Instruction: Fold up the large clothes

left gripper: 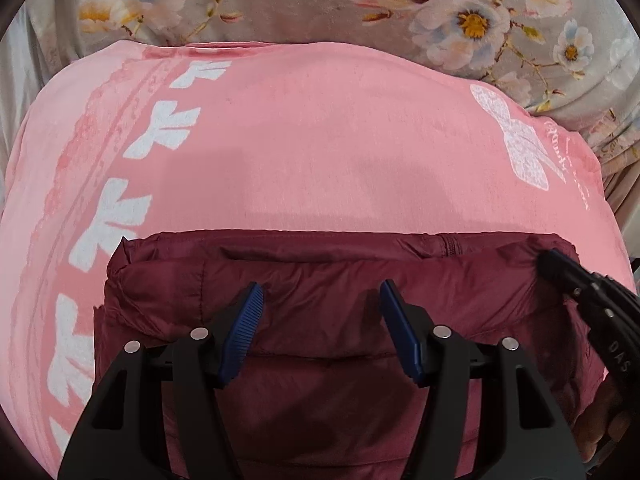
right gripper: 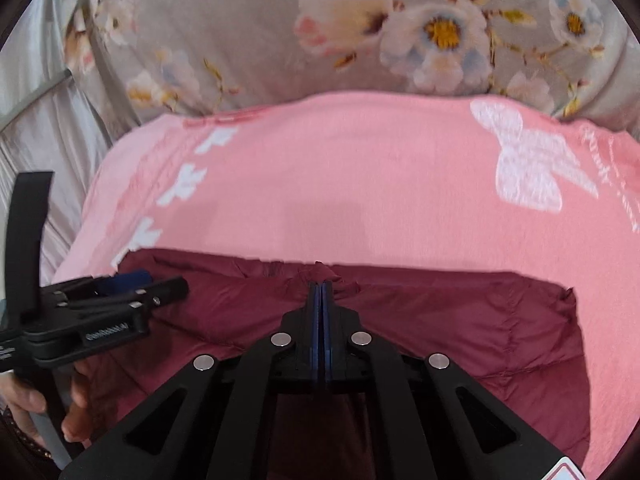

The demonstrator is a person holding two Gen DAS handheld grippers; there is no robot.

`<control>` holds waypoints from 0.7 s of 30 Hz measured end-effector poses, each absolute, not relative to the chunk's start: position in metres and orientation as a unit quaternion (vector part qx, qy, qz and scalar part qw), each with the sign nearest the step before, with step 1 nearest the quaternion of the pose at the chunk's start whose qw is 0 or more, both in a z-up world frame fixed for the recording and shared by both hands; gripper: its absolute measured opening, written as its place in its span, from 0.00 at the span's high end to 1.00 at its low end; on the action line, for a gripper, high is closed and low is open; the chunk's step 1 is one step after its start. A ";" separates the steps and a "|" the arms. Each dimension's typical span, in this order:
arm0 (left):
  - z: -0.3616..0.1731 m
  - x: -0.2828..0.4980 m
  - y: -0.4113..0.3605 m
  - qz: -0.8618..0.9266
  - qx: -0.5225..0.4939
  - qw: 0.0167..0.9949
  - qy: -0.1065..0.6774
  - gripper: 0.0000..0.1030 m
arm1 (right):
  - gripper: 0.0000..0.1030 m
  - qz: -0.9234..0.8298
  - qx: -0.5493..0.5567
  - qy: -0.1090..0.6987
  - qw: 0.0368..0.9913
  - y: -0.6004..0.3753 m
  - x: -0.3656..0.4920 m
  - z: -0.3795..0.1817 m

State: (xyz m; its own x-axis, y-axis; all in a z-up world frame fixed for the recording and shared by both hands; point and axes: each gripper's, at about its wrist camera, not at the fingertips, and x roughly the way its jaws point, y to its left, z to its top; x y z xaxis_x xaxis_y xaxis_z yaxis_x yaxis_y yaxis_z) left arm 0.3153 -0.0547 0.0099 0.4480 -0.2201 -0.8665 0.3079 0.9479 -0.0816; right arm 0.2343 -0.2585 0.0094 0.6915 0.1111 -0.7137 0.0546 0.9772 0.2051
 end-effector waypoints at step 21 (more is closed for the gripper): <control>-0.049 0.334 -0.074 -0.125 0.065 0.877 0.459 0.35 | 1.00 -0.014 0.143 0.431 0.891 -0.273 0.265 -0.069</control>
State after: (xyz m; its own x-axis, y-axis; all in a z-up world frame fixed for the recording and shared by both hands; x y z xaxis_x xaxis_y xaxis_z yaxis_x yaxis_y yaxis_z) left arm 0.3345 -0.0735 -0.0490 0.5480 -0.1592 -0.8212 0.2786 0.9604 -0.0003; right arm 0.2647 -0.2729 -0.0687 0.6290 0.0988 -0.7711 0.1471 0.9589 0.2428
